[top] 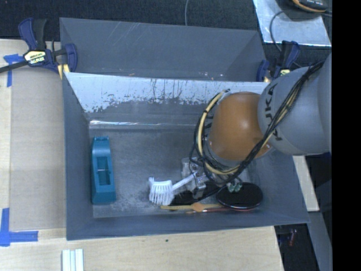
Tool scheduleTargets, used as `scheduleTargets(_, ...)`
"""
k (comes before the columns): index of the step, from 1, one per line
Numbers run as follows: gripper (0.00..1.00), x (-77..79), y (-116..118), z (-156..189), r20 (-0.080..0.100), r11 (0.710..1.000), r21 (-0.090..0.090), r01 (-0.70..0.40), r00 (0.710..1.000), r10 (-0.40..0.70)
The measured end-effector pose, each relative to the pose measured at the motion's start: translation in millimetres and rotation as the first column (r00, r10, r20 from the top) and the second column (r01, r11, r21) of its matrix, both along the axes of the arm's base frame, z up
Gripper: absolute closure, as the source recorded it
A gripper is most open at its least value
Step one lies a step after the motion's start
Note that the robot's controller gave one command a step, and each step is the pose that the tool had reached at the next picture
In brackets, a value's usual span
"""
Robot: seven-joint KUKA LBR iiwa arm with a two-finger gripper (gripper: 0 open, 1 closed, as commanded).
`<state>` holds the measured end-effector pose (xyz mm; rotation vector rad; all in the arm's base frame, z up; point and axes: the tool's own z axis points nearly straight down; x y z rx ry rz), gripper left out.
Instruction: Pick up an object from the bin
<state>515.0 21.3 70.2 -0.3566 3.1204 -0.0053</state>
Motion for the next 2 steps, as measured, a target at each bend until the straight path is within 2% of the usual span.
scheduleTargets(2,1.0,0.0,0.0,0.0,0.0,1.0,0.0,0.001,1.0,-0.001)
